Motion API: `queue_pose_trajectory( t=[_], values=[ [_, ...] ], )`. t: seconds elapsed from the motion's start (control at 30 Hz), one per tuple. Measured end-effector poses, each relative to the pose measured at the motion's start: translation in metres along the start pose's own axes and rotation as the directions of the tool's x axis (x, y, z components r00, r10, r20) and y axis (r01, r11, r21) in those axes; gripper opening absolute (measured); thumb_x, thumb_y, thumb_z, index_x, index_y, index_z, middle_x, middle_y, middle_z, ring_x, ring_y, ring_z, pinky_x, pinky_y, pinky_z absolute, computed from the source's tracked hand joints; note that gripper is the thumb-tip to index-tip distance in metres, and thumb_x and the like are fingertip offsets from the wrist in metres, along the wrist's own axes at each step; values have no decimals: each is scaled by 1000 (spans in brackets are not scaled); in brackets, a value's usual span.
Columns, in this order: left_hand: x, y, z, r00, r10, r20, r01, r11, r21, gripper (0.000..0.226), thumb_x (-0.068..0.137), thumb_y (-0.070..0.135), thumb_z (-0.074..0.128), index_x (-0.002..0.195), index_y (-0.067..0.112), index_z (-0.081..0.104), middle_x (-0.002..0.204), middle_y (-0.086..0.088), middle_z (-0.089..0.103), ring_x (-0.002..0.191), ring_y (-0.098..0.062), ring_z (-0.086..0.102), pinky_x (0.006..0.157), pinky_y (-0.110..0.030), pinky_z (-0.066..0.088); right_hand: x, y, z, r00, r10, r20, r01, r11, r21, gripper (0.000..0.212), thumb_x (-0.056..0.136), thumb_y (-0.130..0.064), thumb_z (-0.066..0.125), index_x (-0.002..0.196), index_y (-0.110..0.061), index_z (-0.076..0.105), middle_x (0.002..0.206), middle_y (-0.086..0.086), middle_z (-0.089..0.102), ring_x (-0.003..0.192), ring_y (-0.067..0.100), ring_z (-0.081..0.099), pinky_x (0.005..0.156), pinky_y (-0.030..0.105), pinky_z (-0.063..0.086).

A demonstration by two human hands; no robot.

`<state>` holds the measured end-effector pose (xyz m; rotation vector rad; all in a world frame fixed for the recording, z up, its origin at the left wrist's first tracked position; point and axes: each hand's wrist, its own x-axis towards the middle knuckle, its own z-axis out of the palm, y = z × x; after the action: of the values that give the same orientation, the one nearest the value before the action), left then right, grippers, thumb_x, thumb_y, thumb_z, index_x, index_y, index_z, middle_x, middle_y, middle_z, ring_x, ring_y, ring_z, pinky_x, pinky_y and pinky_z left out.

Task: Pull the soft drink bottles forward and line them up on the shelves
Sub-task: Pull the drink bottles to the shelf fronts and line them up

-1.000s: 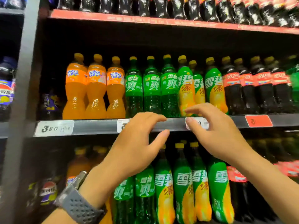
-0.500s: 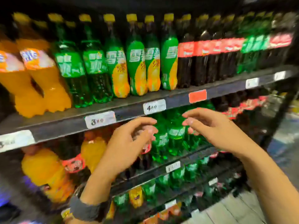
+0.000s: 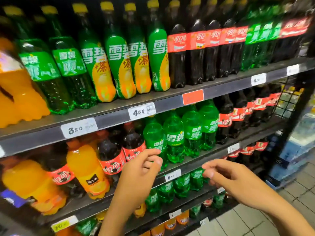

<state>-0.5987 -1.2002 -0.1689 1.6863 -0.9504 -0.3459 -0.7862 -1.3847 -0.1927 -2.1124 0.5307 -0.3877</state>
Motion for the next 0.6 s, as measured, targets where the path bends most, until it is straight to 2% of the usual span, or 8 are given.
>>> queue_pose_trajectory(
  t=[0.1, 0.2, 0.27, 0.33, 0.4, 0.5, 0.6],
  values=[
    [19, 31, 1, 995, 76, -72, -70, 995, 72, 17, 92, 24, 59, 100, 38, 65, 82, -8, 66, 76, -31, 61, 75, -40, 52, 33, -26, -16, 994, -103, -30, 103, 995, -6, 14, 90, -32, 60, 102, -34, 65, 85, -9, 70, 78, 4, 65, 74, 21, 51],
    [43, 65, -8, 968, 186, -168, -153, 970, 190, 17, 90, 22, 62, 100, 34, 66, 83, 1, 70, 74, -20, 64, 70, -26, 50, 71, -66, -31, 960, -265, -92, 259, 963, -78, 17, 90, -30, 60, 107, -31, 64, 87, -13, 69, 82, -2, 63, 73, 12, 47],
    [60, 91, -21, 930, 291, -226, -218, 929, 300, 15, 90, 23, 64, 102, 30, 67, 82, 11, 71, 75, -8, 65, 68, -15, 49, 97, -99, -42, 916, -380, -126, 365, 922, -125, 19, 89, -28, 61, 108, -29, 64, 93, -14, 69, 85, -5, 61, 77, 11, 45],
    [78, 115, -37, 868, 420, -263, -268, 844, 465, 16, 90, 24, 63, 105, 29, 65, 84, 20, 68, 79, 3, 62, 70, -8, 45, 121, -132, -55, 857, -492, -156, 462, 866, -192, 23, 88, -27, 61, 111, -25, 64, 97, -13, 69, 87, -3, 61, 81, 13, 46],
    [99, 140, -56, 812, 505, -293, -262, 763, 591, 20, 90, 25, 62, 109, 26, 65, 90, 17, 68, 81, 2, 61, 74, -12, 46, 146, -163, -69, 793, -580, -184, 531, 808, -256, 26, 88, -25, 61, 113, -21, 63, 99, -8, 68, 88, 7, 63, 83, 23, 49],
    [133, 170, -85, 734, 593, -331, -174, 635, 753, 28, 89, 26, 60, 116, 19, 62, 103, 5, 68, 96, -12, 62, 86, -28, 48, 182, -205, -90, 704, -681, -200, 573, 712, -406, 32, 88, -26, 59, 119, -19, 60, 109, -5, 66, 96, 11, 61, 86, 27, 47],
    [162, 190, -107, 661, 672, -334, -61, 492, 869, 36, 89, 28, 58, 123, 15, 58, 117, -6, 61, 112, -25, 52, 97, -39, 41, 212, -240, -106, 635, -748, -194, 571, 624, -534, 37, 88, -28, 56, 123, -18, 56, 116, -2, 64, 107, 19, 57, 95, 36, 45]
  ],
)
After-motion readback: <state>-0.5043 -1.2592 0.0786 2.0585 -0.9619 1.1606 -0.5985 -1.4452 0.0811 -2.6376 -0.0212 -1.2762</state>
